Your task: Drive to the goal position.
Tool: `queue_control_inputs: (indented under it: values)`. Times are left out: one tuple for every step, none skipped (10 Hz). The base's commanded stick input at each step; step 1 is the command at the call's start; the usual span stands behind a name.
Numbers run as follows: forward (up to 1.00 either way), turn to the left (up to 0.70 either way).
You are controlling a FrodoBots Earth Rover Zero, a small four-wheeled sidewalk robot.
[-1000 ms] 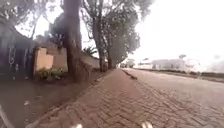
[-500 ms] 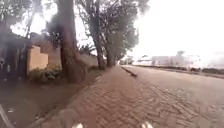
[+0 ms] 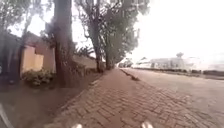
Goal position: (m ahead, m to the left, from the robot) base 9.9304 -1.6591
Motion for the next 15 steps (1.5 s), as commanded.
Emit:
queue_control_inputs:
  values:
    - [0.7, 0.0]
    - [0.7, 0.0]
    - [0.7, 0.0]
    - [0.7, 0.0]
    - [0.7, 0.02]
    - [0.7, 0.05]
    - [0.7, 0.0]
    - [0.7, 0.0]
    - [0.7, 0.0]
    - [0.7, 0.0]
    - [0.7, 0.0]
    - [0.7, 0.0]
    - [0.7, 0.0]
    - [0.7, 0.06]
    - [0.7, 0.11]
